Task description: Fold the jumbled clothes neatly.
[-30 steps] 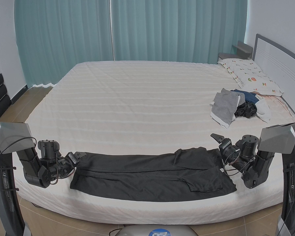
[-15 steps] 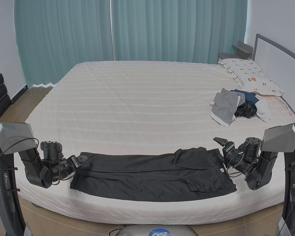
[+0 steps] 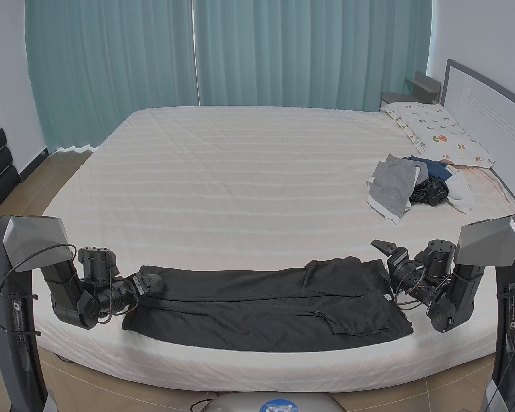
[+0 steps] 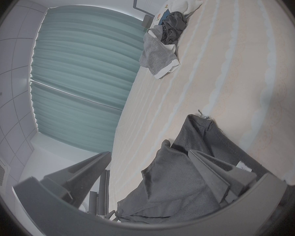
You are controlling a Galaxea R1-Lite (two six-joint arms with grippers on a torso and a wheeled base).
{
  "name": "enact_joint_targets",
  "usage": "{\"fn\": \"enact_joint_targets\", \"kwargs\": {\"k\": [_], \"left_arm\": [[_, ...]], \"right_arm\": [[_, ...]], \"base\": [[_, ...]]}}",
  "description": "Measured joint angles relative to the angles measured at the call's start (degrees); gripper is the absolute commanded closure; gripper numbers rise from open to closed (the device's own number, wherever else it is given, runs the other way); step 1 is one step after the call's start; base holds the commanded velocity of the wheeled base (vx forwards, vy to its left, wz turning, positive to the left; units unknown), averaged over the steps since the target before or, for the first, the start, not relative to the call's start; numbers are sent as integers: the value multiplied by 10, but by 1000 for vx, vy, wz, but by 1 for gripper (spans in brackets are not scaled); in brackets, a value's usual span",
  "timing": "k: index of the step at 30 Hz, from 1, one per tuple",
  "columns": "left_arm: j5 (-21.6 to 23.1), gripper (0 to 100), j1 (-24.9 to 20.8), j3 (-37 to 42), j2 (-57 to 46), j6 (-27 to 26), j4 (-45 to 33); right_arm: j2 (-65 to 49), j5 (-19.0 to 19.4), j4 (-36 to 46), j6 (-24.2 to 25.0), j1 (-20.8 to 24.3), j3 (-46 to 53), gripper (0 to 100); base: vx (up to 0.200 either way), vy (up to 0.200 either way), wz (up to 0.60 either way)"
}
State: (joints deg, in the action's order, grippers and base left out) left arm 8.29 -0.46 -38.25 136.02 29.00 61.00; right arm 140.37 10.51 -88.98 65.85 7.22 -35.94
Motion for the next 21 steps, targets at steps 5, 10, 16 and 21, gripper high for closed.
{"fn": "enact_joint_targets", "kwargs": {"k": [5,10,16,21], "left_arm": [[-26,0,-7,-11,15,-15,0],[-58,0,-8,-21,31,-34,1],[-55,0,-9,-22,38,-28,5],[-53,0,-9,-21,38,-23,8]], "right_arm": [[0,0,0,0,0,0,0],[0,0,0,0,1,0,0],[0,4,0,0,1,0,0],[0,7,0,0,1,0,0]], "base": [[0,0,0],[0,0,0],[0,0,0],[0,0,0]]}}
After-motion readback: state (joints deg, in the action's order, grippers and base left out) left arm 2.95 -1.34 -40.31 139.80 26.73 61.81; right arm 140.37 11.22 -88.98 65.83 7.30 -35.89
